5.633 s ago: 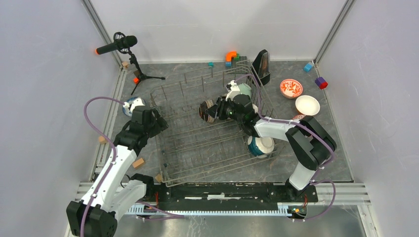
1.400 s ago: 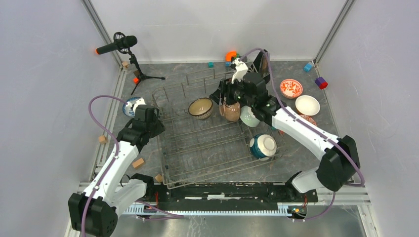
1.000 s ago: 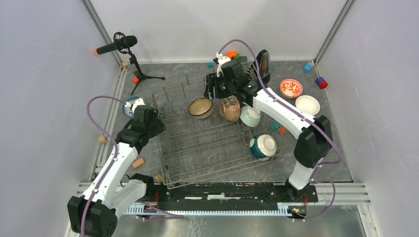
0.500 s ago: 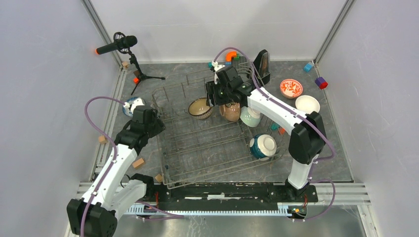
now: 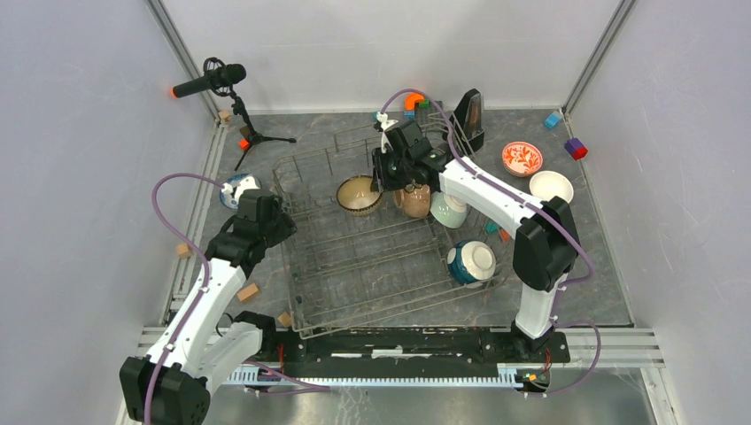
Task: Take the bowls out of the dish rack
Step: Pick up the bowl from the dish rack.
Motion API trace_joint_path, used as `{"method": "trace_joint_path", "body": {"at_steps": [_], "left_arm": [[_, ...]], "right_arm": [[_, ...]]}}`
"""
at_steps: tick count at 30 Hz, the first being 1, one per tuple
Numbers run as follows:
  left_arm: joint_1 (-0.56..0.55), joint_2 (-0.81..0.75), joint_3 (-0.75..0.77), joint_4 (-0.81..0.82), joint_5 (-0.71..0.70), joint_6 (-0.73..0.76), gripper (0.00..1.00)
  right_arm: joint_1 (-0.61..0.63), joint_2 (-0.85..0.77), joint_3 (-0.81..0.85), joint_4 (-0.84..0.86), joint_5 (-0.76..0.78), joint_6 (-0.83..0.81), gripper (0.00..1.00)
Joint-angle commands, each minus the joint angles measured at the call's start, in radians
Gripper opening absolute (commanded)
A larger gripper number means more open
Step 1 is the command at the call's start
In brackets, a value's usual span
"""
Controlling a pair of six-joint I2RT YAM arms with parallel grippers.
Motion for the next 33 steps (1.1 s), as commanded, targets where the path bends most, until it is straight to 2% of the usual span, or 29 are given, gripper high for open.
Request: {"method": "trace_joint_path", "body": {"at_steps": [1, 8, 16, 18, 21, 23, 26, 30, 33], "left_arm": [[-0.001, -0.017, -0.001, 0.016, 0.005, -0.030, 0.53], [-0.001, -0.018, -0.002, 0.018, 0.005, -0.031, 0.52], [-0.002, 0.007, 0.021, 0.027, 0.010, -0.025, 0.53], [-0.001, 0.010, 0.033, 0.022, 0.007, -0.023, 0.57], [-0.001, -0.002, 0.058, 0.012, 0.014, -0.027, 0.68], [-0.001, -0.010, 0.090, -0.006, 0.026, -0.033, 0.77], [-0.001, -0.021, 0.157, -0.025, 0.039, -0.033, 0.99], [-0.002, -0.026, 0.256, -0.032, 0.048, -0.054, 1.00], [-0.002, -0.019, 0.311, 0.027, 0.105, -0.065, 1.00]], "right_arm": [[0.007, 0.000, 0.024, 0.028, -0.029, 0.018, 0.26], [0.006, -0.010, 0.028, 0.043, -0.039, 0.032, 0.00], [0.007, -0.059, 0.081, 0.079, -0.056, 0.045, 0.00], [0.007, -0.106, 0.073, 0.108, -0.059, 0.038, 0.00], [0.007, -0.203, 0.003, 0.210, -0.089, -0.004, 0.00], [0.009, -0.306, -0.076, 0.293, -0.105, -0.054, 0.00], [0.032, -0.458, -0.224, 0.399, -0.105, -0.160, 0.00], [0.106, -0.645, -0.401, 0.456, -0.083, -0.316, 0.00], [0.194, -0.738, -0.488, 0.429, 0.003, -0.441, 0.00]]}}
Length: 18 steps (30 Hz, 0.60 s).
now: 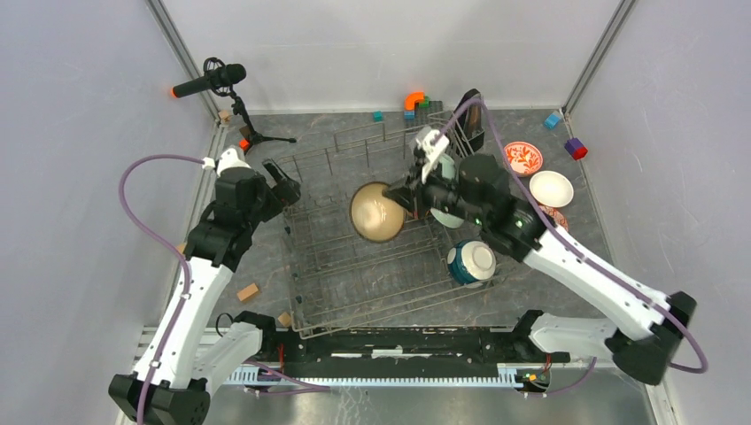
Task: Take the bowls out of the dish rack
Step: Pick up the bowl from the dish rack.
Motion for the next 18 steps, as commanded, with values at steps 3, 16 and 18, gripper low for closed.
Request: {"method": "trace_joint_path", "body": {"at_steps": [3, 16, 18], "left_arm": [[-0.002, -0.009, 0.075, 0.200, 0.238, -0.057, 1.00], [-0.332, -0.043, 0.018, 0.296, 0.217, 0.114, 1.00], [-0.468, -0.021, 0.056, 0.238, 0.058, 0.161, 1.00]], "right_arm": [[0.160, -0.154, -0.174, 0.085, 0.185, -0.234, 0.00], [0.188, -0.252, -0.365, 0.070, 0.623, -0.081, 0.00], [0.187, -0.240, -0.369, 0.076, 0.642, -0.054, 0.00]]}}
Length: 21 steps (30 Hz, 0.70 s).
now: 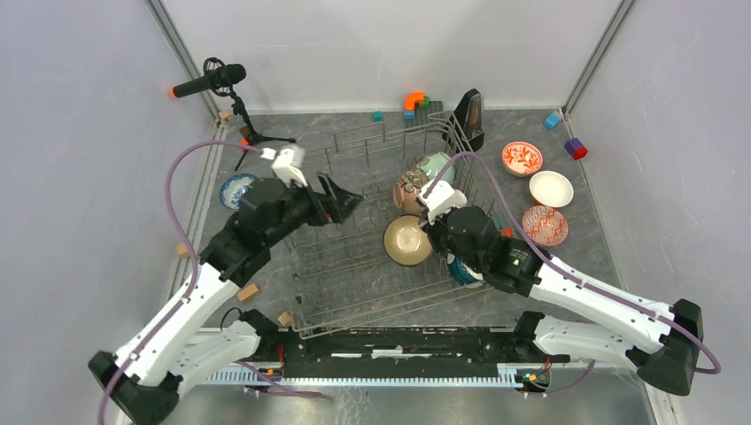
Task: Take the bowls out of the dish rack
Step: Pick up the bowl from the dish rack.
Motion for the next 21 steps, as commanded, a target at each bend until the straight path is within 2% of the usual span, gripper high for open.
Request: {"method": "trace_joint_path", "body": {"at_steps": [1, 5, 9, 14, 21], "left_arm": [[-0.270, 0.030, 0.121, -0.117, -0.320, 0.168, 1.00], [-0.425, 0.091, 0.187, -0.217, -0.485, 0.216, 1.00], [-0.493, 0.157, 0.238, -0.295, -0.554, 0.222, 0.97], [-0.532, 0.243, 0.286, -0.367, -0.574, 0.209, 0.86], [-0.564, 0.282, 0.276, -0.357, -0.545, 0.197, 0.75]], "right_arm": [[0.000, -0.017, 0.010, 0.133, 0.137, 0.101, 0.00], [0.001, -0.006, 0.009, 0.133, 0.132, 0.137, 0.00], [0.000, -0.013, 0.003, 0.143, 0.104, 0.168, 0.00], [0.001, -0.019, 0.006, 0.149, 0.076, 0.187, 0.00], [0.001, 0.001, 0.009, 0.164, 0.065, 0.197, 0.00]]}}
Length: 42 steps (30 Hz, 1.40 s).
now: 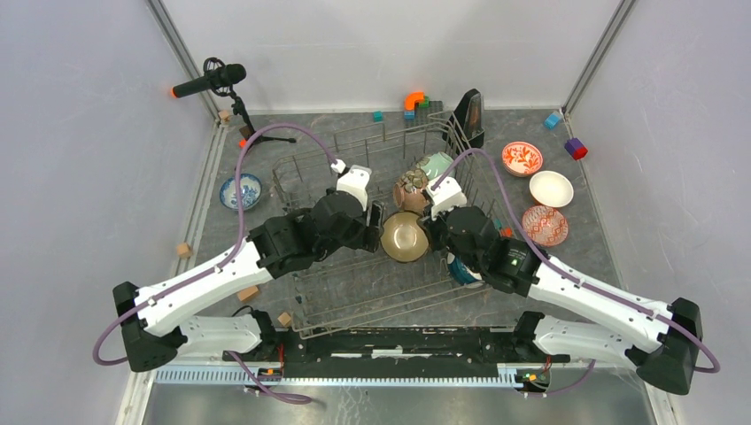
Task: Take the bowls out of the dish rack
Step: Pick up the bowl from the dish rack.
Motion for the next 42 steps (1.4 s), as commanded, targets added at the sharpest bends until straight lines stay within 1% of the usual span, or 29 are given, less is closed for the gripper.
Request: {"method": "trace_joint_path", "body": {"at_steps": [1, 5, 9, 13, 18, 21, 24, 26, 28, 29, 31, 32, 33, 35, 36, 38, 40, 42], "left_arm": [[-0.017, 0.004, 0.022, 0.007, -0.004, 0.022, 0.73], [-0.028, 0.032, 0.012, 0.009, 0.001, 0.023, 0.66], [-0.034, 0.053, 0.011, 0.004, -0.004, 0.023, 0.61], [-0.045, 0.078, 0.021, -0.027, -0.042, 0.023, 0.59], [-0.064, 0.101, 0.032, -0.068, -0.094, 0.021, 0.51], [-0.071, 0.105, 0.028, -0.071, -0.102, 0.019, 0.43], [-0.074, 0.109, 0.023, -0.072, -0.105, 0.019, 0.31], [-0.075, 0.109, 0.023, -0.071, -0.104, 0.019, 0.19], [-0.075, 0.105, 0.023, -0.070, -0.108, 0.018, 0.04], [-0.075, 0.102, 0.023, -0.071, -0.111, 0.016, 0.02], [-0.075, 0.095, 0.021, -0.065, -0.114, 0.013, 0.02], [-0.075, 0.091, 0.021, -0.063, -0.117, 0.014, 0.02], [-0.075, 0.087, 0.020, -0.061, -0.120, 0.011, 0.02], [-0.076, 0.079, 0.018, -0.057, -0.131, 0.009, 0.02], [-0.075, 0.073, 0.018, -0.056, -0.140, 0.008, 0.02], [-0.075, 0.056, 0.017, -0.058, -0.177, 0.009, 0.02], [-0.075, 0.025, 0.018, -0.068, -0.242, 0.017, 0.02], [-0.069, -0.021, 0.024, -0.086, -0.335, 0.034, 0.02]], "right_arm": [[0.001, 0.000, 0.015, 0.141, -0.014, 0.040, 0.00], [0.002, 0.012, 0.012, 0.165, -0.029, 0.046, 0.00], [0.002, 0.026, 0.010, 0.183, -0.039, 0.057, 0.00], [0.002, 0.033, 0.006, 0.197, -0.045, 0.069, 0.00], [0.001, 0.039, 0.009, 0.201, -0.051, 0.074, 0.00], [0.001, 0.041, 0.006, 0.207, -0.060, 0.079, 0.00], [0.002, 0.047, 0.004, 0.212, -0.074, 0.079, 0.00], [0.002, 0.047, 0.004, 0.211, -0.085, 0.079, 0.00], [0.001, 0.044, 0.004, 0.213, -0.094, 0.079, 0.00], [0.002, 0.041, 0.004, 0.214, -0.100, 0.080, 0.01], [0.001, 0.037, 0.006, 0.216, -0.117, 0.079, 0.07], [0.002, 0.035, 0.007, 0.218, -0.130, 0.078, 0.12], [0.001, 0.033, 0.009, 0.218, -0.141, 0.078, 0.19], [0.002, 0.029, 0.012, 0.218, -0.170, 0.079, 0.37], [0.002, 0.026, 0.014, 0.215, -0.185, 0.079, 0.48], [0.001, 0.015, 0.020, 0.209, -0.210, 0.080, 0.64], [0.002, -0.005, 0.037, 0.189, -0.233, 0.064, 0.74], [0.002, -0.031, 0.079, 0.140, -0.233, 0.020, 0.81]]}}
